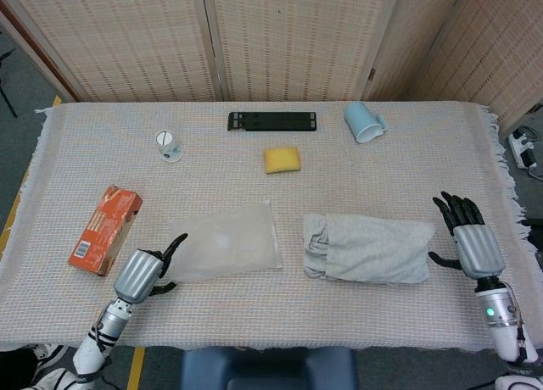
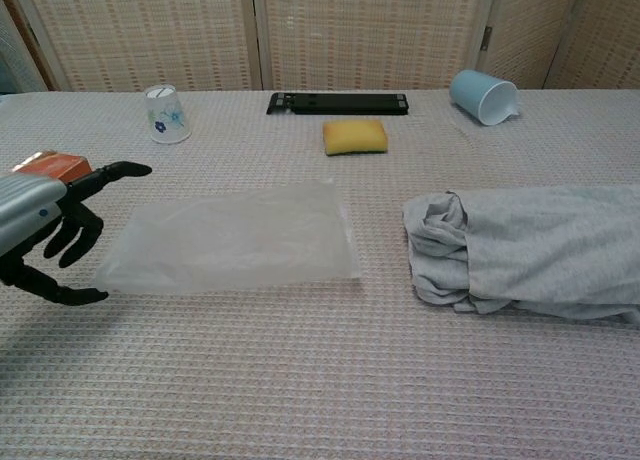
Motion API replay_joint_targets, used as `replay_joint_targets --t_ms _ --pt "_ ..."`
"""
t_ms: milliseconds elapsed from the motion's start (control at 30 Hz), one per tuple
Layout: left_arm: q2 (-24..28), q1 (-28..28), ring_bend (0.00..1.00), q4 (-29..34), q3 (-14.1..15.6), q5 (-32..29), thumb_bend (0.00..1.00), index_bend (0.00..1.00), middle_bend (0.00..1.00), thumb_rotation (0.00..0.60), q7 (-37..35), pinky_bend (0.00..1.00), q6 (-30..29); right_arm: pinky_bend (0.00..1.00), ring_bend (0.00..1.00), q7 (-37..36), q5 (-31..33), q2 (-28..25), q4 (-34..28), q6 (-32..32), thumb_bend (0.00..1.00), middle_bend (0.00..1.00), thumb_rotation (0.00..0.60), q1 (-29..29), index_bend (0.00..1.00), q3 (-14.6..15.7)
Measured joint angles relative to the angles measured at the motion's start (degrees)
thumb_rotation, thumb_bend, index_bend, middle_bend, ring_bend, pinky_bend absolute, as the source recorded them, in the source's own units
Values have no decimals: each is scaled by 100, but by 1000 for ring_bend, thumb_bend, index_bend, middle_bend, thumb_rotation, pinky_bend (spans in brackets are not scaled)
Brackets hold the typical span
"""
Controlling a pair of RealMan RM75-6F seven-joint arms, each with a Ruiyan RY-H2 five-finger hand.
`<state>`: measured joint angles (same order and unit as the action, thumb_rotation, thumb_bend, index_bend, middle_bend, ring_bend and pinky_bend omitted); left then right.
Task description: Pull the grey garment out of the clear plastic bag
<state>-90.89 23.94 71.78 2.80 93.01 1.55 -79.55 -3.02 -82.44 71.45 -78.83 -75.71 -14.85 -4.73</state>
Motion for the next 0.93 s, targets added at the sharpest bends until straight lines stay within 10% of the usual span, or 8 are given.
replay_joint_targets --t_ms 333,933 --pt "2455 -75 96 2830 118 -729 136 88 165 600 410 200 791 0 0 1560 -531 -843 -1725 -1058 69 0 600 724 0 385" --pt "1866 -1373 65 961 -114 -469 149 143 161 600 -736 129 -1127 0 0 1474 -505 -521 -1501 -1106 64 0 600 968 0 365"
